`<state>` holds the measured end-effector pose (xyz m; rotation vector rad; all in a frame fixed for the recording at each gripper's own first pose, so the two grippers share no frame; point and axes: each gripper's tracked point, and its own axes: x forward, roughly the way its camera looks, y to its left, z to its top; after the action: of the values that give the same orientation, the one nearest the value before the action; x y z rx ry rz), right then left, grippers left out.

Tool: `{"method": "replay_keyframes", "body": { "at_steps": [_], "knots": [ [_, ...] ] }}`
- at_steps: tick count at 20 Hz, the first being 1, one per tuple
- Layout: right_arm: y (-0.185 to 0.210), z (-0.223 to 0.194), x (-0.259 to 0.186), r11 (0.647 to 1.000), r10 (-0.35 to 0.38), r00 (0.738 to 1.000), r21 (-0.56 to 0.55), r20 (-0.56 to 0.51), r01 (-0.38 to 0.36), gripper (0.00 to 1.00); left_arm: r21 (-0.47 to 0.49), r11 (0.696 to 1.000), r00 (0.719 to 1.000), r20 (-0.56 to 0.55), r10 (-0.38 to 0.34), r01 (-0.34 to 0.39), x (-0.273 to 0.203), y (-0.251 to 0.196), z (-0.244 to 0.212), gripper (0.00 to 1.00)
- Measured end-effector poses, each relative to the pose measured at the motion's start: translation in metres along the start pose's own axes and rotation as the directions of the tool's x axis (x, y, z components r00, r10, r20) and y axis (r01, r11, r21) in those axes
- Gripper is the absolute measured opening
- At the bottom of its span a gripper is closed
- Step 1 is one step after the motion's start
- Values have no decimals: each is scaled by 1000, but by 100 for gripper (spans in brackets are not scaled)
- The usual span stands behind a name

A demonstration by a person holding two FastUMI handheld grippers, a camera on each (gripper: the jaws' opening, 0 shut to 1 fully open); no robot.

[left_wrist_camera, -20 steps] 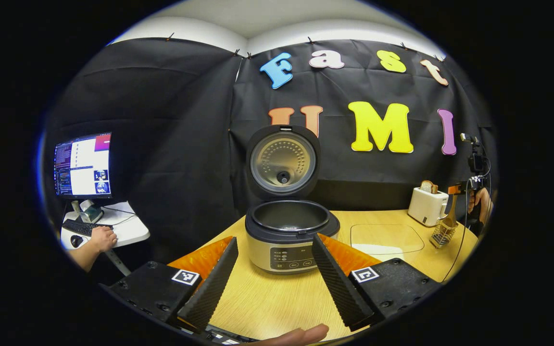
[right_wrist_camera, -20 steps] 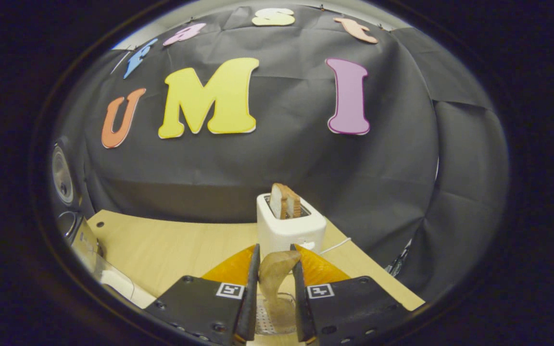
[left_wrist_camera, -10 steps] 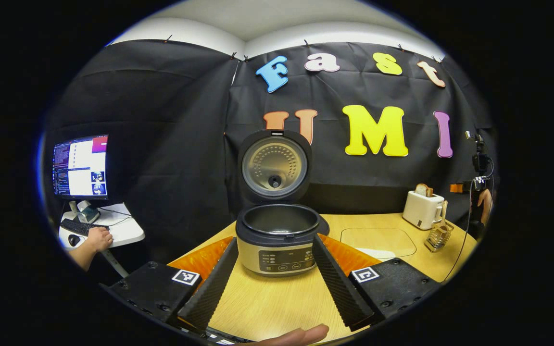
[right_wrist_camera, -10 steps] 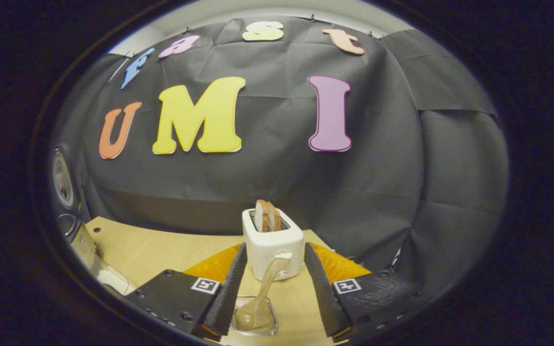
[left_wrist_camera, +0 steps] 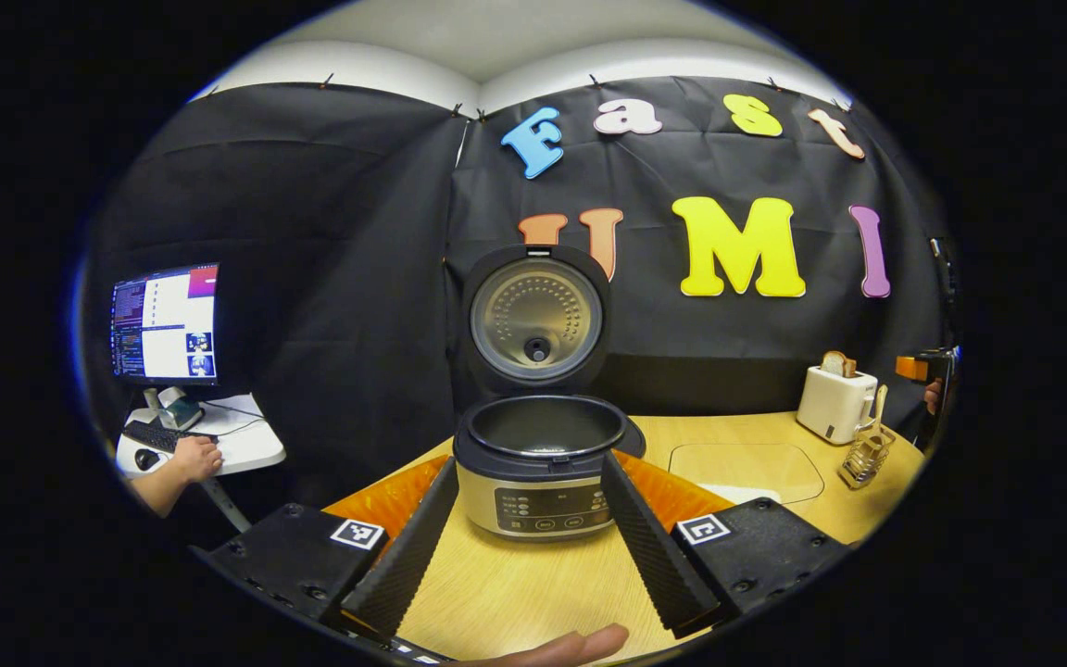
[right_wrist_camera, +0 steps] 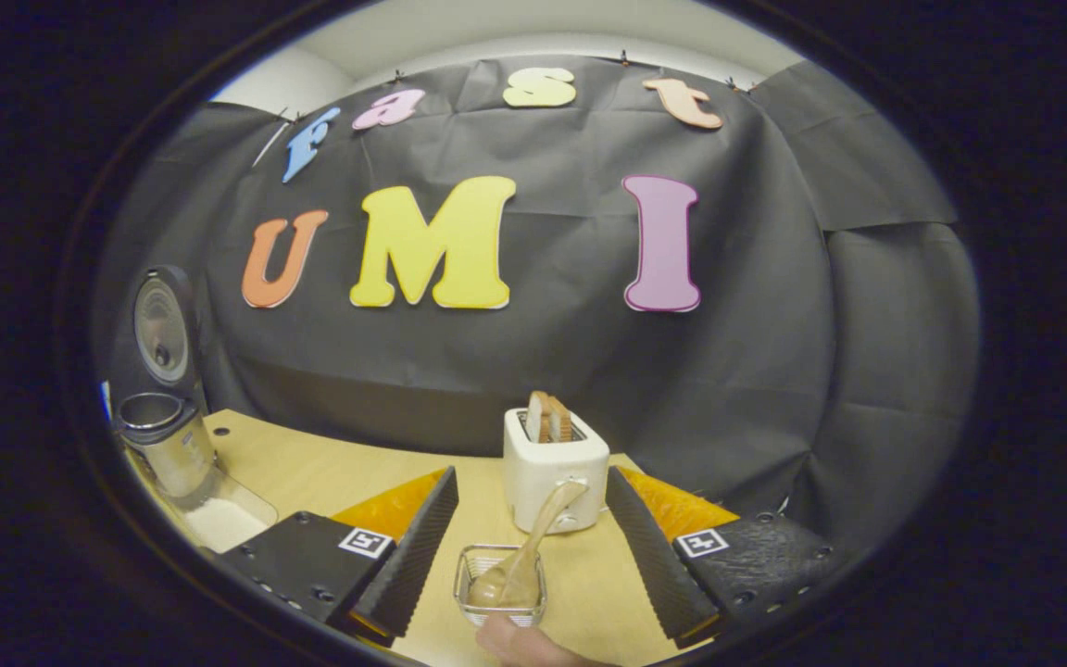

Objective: Close the left gripper, press the button to open the rice cooker; take a wooden spoon from the chopstick holder with the right hand, scoop a spoonful of rice and pour it into the rice cooker, then put the wooden spoon back into the chopstick holder.

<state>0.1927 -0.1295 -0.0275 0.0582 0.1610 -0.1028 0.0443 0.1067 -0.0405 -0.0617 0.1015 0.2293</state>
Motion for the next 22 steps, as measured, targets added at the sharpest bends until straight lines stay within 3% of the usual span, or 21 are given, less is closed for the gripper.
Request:
{"method": "replay_keyframes", "body": {
  "at_steps": [4,9,16,22],
  "knots": [
    [14,2,-21,998,52,997,-24,54,-51,94,19,1000,1000,13,-9,9,27,-9,29,98],
    [25,-18,-42,993,115,993,-20,18,-114,96,25,1000,999,35,-12,11,72,-14,86,99],
    [-5,-27,-51,999,40,999,-28,-25,-41,97,38,999,994,109,21,-25,146,-8,184,98],
    [-19,-27,-58,999,38,999,-10,-16,-38,97,-50,998,995,94,41,-36,217,-2,234,98]
  ]
}}
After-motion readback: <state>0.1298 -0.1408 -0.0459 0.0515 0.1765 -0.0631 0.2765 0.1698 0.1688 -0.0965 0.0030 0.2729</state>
